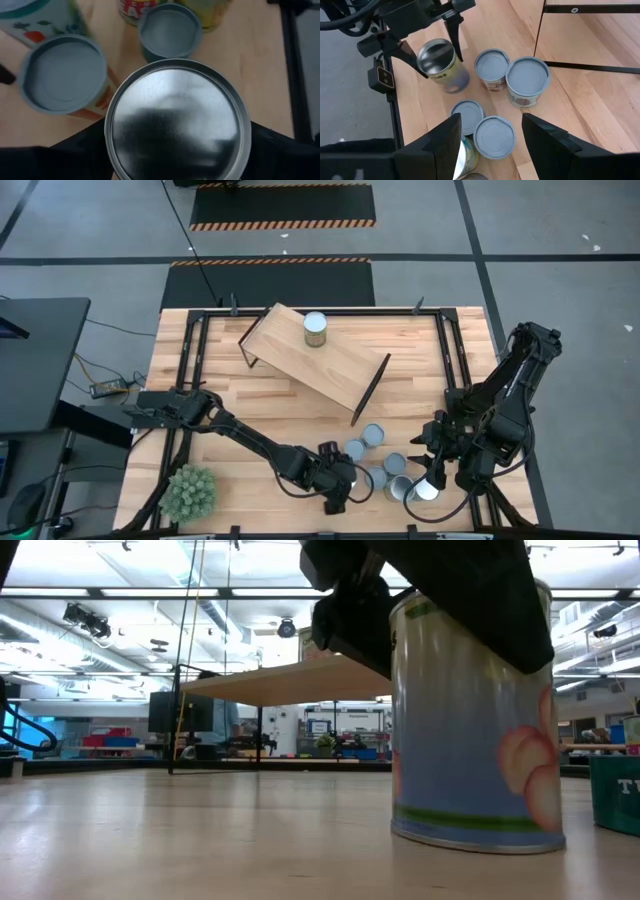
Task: Pick and place cans onto a shelf
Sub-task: Put the canned peaches on the shelf
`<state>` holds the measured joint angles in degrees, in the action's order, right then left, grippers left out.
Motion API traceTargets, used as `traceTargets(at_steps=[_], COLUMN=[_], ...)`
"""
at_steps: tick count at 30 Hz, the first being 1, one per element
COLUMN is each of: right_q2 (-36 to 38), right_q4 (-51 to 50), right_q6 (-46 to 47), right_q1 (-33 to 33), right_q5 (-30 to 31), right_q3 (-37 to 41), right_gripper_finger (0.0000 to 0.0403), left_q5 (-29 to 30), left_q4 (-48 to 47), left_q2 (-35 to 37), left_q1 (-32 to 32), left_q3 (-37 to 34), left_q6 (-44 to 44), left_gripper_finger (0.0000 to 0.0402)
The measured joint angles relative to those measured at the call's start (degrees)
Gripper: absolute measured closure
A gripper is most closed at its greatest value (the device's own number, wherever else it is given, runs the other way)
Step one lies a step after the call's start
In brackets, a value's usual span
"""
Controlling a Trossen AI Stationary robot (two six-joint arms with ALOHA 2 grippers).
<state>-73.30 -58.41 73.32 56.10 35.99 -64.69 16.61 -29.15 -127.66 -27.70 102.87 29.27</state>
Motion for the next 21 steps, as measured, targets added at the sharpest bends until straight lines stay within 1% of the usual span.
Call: traceTargets(at_steps=[4,6,8,12,14,17,21], right_q2=[0.00,0.00,0.00,0.30,1.03,2.22,3.75], right_q4=[0.02,0.00,0.13,0.66,1.28,1.98,1.64], right_q6=[0.05,0.51,0.61,-0.11,-0.98,-2.45,-3.68], right_q1=[0.00,0.00,-0.05,-0.47,-0.71,-1.04,-1.92], right_q5=[0.00,-0.03,-0.57,-2.76,-2.86,-1.90,0.74], right_q3=[0.00,0.00,0.00,0.00,0.00,0.00,-0.02], right_gripper_finger=[0.0186,0.0186,0.0186,0.0186,0.0186,0.0186,0.0186], left_q5=[-3.48,-4.55,-5.45,-8.94,-10.69,-14.98,-19.08], left_q4=[-1.20,-3.72,-5.30,-8.52,-10.16,-11.10,-12.58], left_q2=[0.85,1.86,3.40,6.59,8.41,11.97,16.37], left_q1=[0.16,0.20,0.51,1.82,2.76,4.44,6.71], left_q3=[0.00,-0.02,0.00,0.00,-0.02,0.00,0.00], left_q6=[-3.30,-5.49,-8.14,-14.07,-16.81,-20.16,-22.94], left_gripper_finger=[0.0094,0.0094,0.0094,0.0094,0.0094,0.0094,0.0094])
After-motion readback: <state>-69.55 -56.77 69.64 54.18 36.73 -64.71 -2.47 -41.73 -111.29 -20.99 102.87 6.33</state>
